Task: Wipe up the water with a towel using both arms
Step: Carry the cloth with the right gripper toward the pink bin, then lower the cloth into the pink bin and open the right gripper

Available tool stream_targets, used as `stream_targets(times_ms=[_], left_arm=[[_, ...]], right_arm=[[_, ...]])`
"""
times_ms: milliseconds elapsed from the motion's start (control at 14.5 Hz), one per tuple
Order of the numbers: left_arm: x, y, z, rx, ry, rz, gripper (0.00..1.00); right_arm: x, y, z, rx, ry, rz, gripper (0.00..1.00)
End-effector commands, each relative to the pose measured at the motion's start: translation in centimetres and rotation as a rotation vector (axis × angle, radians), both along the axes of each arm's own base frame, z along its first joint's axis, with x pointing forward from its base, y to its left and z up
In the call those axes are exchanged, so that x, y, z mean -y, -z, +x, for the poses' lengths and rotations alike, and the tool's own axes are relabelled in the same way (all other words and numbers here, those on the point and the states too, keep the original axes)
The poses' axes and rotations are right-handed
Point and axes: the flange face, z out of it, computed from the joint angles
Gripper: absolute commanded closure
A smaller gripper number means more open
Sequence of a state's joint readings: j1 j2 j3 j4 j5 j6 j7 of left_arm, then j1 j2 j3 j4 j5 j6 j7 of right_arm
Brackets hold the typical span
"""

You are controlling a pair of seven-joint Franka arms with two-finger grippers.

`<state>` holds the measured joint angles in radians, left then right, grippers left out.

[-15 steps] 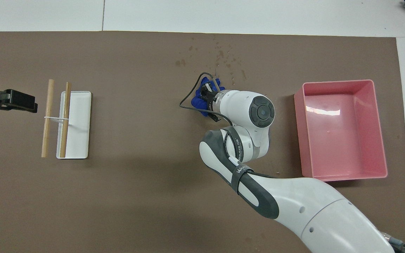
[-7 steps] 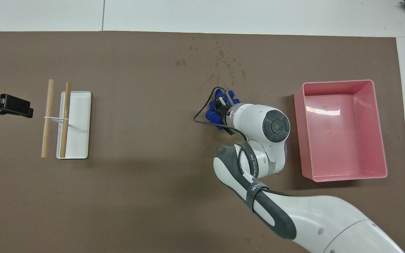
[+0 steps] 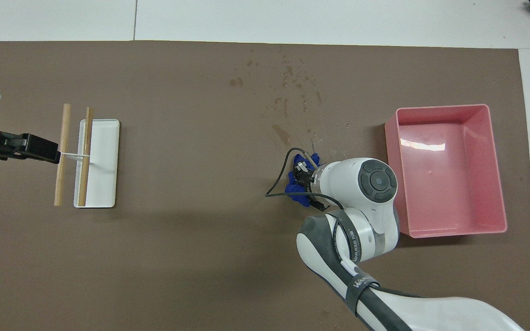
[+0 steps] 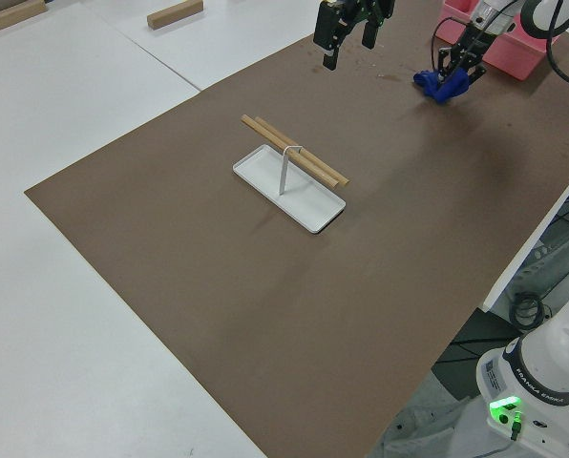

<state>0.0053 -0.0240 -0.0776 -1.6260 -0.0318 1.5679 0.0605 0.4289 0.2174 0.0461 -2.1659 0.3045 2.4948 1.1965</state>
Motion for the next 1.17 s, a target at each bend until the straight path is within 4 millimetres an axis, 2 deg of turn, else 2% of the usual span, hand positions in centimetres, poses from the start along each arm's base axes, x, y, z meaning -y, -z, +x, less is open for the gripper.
stream_targets(times_ms=[0, 206, 413, 550, 688, 826, 963, 1101], left_arm=[[-0.2, -0.8, -0.4, -0.023, 0.01, -0.017, 0.0], [0.2, -0.1, -0.9, -0.03, 0.011, -0.016, 0.0], [-1.1, -0.1, -0.9, -0.034, -0.015, -0.016, 0.0], [-2.0, -0.1, -0.9, -0.031, -0.031, -0.016, 0.0], [-2.2, -0.1, -0.8, -0.031, -0.035, -0.017, 0.0], [-2.0, -0.1, -0.9, -0.031, -0.031, -0.016, 0.0], [-1.7, -0.1, -0.9, -0.031, -0.026, -0.016, 0.0], [-1.7, -0.1, -0.9, -0.031, -0.026, -0.016, 0.0]], right_arm=[[3.2, -0.7, -1.1, -0.06, -0.085, -0.034, 1.0], [5.6, -6.2, -0.1, -0.046, -0.119, -0.016, 1.0], [9.8, -13.5, 1.1, -0.001, -0.168, -0.055, 1.0], [13.5, -17.6, 2.0, 0.043, -0.22, -0.08, 1.0], [17.7, -18.8, 3.0, 0.077, -0.304, -0.102, 1.0], [21.7, -18.5, 3.6, 0.115, -0.455, -0.138, 1.0], [25.0, -17.2, 3.7, 0.106, -0.526, -0.142, 1.0], [27.2, -15.1, 3.8, 0.086, -0.623, -0.138, 1.0]])
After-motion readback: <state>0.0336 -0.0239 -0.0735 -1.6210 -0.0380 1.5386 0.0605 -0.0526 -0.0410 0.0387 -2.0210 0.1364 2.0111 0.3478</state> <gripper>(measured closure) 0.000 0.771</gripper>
